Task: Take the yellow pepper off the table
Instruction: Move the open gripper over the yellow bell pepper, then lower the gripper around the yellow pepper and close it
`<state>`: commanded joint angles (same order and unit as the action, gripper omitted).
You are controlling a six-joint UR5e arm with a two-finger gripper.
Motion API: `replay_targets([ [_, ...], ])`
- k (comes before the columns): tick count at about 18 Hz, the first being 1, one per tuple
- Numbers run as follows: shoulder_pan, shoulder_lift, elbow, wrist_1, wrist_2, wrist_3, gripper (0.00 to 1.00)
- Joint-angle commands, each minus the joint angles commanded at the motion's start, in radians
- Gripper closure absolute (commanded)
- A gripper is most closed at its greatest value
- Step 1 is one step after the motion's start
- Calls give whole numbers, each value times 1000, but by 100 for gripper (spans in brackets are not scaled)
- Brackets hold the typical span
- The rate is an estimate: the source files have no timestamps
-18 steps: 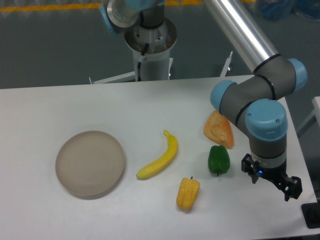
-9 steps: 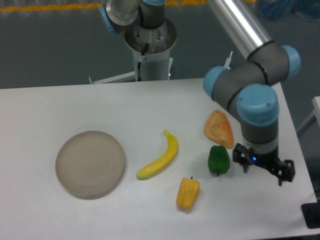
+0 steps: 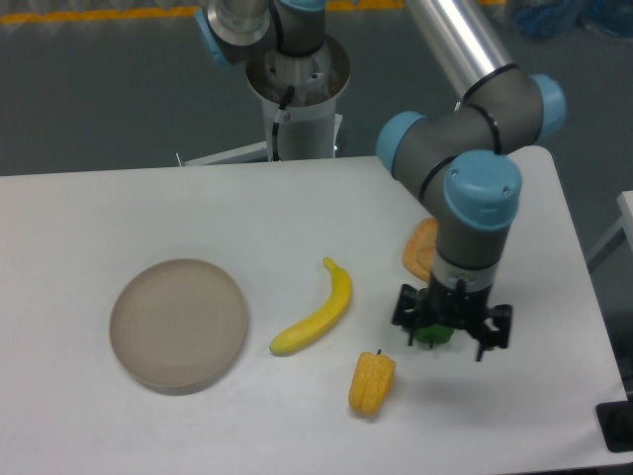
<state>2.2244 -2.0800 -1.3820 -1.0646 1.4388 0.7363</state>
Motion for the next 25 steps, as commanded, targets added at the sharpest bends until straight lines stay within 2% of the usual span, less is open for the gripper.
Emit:
replay_targets([
  [4,-23,-5,-49,32,12,17,0],
  [9,-49,-26,-55,37,31,18,0],
  [12,-75,-51,-58,61,66,17,0],
  [19,-78,-78,-61,91,71,15,0],
  [20,-78,-80,-61,94,71,15,5],
  [21,-78,-78,-58,94,71,15,33],
  [22,-78,-78,-58,95,71,18,43],
  [24,-78,-78,-57,97,71,18,52],
  [25,-78,-80,-54,95,71,20,53],
])
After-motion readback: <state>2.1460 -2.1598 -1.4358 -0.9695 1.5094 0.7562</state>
